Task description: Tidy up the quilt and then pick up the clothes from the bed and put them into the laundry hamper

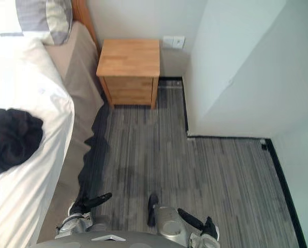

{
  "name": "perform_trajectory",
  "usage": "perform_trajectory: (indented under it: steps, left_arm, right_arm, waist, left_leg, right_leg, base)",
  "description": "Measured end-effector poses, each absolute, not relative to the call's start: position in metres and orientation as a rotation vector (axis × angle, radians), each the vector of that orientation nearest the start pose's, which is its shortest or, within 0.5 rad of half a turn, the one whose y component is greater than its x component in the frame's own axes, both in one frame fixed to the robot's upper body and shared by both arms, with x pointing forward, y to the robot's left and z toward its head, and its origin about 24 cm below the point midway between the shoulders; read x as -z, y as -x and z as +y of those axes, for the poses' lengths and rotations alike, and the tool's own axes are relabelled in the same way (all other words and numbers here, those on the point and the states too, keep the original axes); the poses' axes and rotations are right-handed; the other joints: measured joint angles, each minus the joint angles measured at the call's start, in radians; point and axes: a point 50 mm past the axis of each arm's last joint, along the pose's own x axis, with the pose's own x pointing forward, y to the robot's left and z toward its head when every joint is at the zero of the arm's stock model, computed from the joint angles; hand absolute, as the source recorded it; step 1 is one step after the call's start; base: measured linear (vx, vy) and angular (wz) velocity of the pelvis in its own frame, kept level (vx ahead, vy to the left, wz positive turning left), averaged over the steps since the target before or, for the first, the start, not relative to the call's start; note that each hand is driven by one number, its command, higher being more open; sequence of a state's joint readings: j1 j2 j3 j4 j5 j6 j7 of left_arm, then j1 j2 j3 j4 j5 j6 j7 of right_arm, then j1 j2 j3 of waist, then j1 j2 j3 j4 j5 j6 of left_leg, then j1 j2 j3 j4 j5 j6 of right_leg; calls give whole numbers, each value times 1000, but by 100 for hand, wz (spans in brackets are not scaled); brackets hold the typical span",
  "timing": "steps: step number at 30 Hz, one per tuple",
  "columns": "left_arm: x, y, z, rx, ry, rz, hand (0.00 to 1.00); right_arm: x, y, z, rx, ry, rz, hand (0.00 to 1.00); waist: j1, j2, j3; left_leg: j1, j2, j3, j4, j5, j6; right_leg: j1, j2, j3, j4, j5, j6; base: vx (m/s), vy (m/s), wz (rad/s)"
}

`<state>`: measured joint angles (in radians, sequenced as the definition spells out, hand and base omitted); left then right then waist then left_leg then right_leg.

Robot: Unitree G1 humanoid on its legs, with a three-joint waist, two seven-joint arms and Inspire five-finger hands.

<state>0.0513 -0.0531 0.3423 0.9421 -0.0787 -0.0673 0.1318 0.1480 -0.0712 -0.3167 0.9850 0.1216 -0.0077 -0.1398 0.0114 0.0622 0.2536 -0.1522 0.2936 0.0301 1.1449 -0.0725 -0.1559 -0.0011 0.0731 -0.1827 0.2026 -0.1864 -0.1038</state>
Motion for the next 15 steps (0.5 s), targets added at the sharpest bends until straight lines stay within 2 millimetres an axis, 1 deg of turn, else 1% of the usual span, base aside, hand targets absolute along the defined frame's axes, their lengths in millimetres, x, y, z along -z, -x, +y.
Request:
perform_trajectory:
  steps: [1, 2, 3, 4, 5, 6, 7, 8, 9, 10, 11, 12, 13, 14, 15]
  left_arm:
    - [148, -123, 191, -502, 206, 917, 100]
    - [146, -125, 192, -522, 210, 894, 100]
    - [145, -126, 192, -527, 215, 890, 100]
    - [145, -126, 196, -535, 207, 884, 100]
    - [145, -126, 196, -529, 202, 891, 100]
    - [147, -124, 193, -504, 182, 912, 100]
    - [148, -123, 193, -493, 174, 924, 100]
    - [149, -123, 199, -494, 159, 929, 100]
    - [149, -119, 205, -500, 137, 937, 100]
    - [149, -119, 207, -509, 135, 938, 100]
    - [149, -118, 207, -511, 133, 946, 100]
    - [152, -114, 207, -504, 124, 967, 100]
    - [153, -111, 206, -478, 99, 991, 100]
    - [154, -110, 205, -465, 91, 1002, 100]
    - [156, -106, 204, -450, 76, 1027, 100]
  right_arm:
    - [158, -71, -227, 549, -97, 1102, 100]
    - [159, -72, -227, 533, -75, 1114, 100]
    - [159, -73, -227, 533, -75, 1116, 100]
    - [161, -75, -224, 530, -78, 1124, 100]
    - [161, -75, -223, 529, -75, 1126, 100]
    - [160, -74, -226, 536, -68, 1126, 100]
    - [162, -70, -223, 539, -77, 1143, 100]
    - [164, -64, -218, 538, -88, 1165, 100]
    - [166, -62, -208, 529, -108, 1182, 100]
    - [167, -63, -207, 517, -108, 1187, 100]
    - [167, -63, -207, 512, -106, 1193, 100]
    - [168, -60, -209, 511, -96, 1207, 100]
    - [169, -54, -209, 515, -94, 1219, 100]
    - [169, -52, -210, 514, -85, 1221, 100]
    - [169, -47, -211, 509, -66, 1229, 100]
  waist:
    - [21, -16, -2]
    - [40, -21, -6]
    - [43, -23, -7]
    - [49, -40, -12]
    - [43, -41, -14]
    - [35, -27, -26]
    - [34, -40, -34]
    - [27, -64, -43]
    - [23, -103, -70]
    - [24, -117, -72]
    - [22, -118, -71]
    - [11, -115, -71]
    - [3, -111, -71]
    - [1, -104, -67]
    - [-9, -96, -71]
  left_leg:
    - [-66, -13, 43, -24, -51, 6]
    - [-127, -25, 128, -134, -122, 26]
    - [-136, -31, 153, -172, -132, 28]
    - [-143, -78, 285, -414, -140, 54]
    - [-140, -98, 351, -531, -115, 81]
    - [-130, -126, 523, -731, 2, 186]
    - [-102, -144, 676, -783, 6, 347]
    - [-79, -170, 699, -797, -10, 356]
    - [-74, -214, 701, -821, -45, 372]
    - [-60, -235, 653, -814, -90, 382]
    - [-40, -244, 624, -816, -106, 370]
    - [15, -260, 550, -818, -135, 345]
    - [80, -273, 475, -819, -161, 325]
    - [115, -275, 443, -826, -168, 313]
    - [188, -286, 372, -865, -167, 295]
  right_leg:
    - [69, 0, 19, -50, -3, 11]
    - [147, -8, 36, -103, -6, 24]
    - [160, -12, 38, -112, -7, 25]
    - [218, -45, 27, -141, -25, 55]
    - [237, -54, 18, -146, -35, 70]
    - [276, -51, -9, -154, -55, 90]
    - [311, -56, -18, -155, -77, 97]
    - [330, -74, -32, -155, -79, 97]
    - [321, -97, -39, -120, -76, 101]
    - [293, -109, -34, 12, -73, 109]
    - [270, -114, -33, 117, -64, 135]
    - [203, -127, -27, 372, -5, 256]
    - [140, -127, 1, 594, 21, 307]
    - [107, -133, 9, 683, 18, 303]
    - [43, -165, -13, 791, -1, 275]
  base:
    - [663, -119, -38]
    - [665, -83, -36]
    - [723, -12, -39]
    - [513, 38, -18]
    - [662, 55, 9]
    - [671, 102, 47]
    - [694, 120, 73]
    - [703, 132, 98]
    - [713, 135, 119]
    - [699, 142, 114]
    - [676, 178, 129]
    - [662, 134, 156]
    - [651, 85, 164]
    - [639, -32, 170]
    - [590, -125, 178]
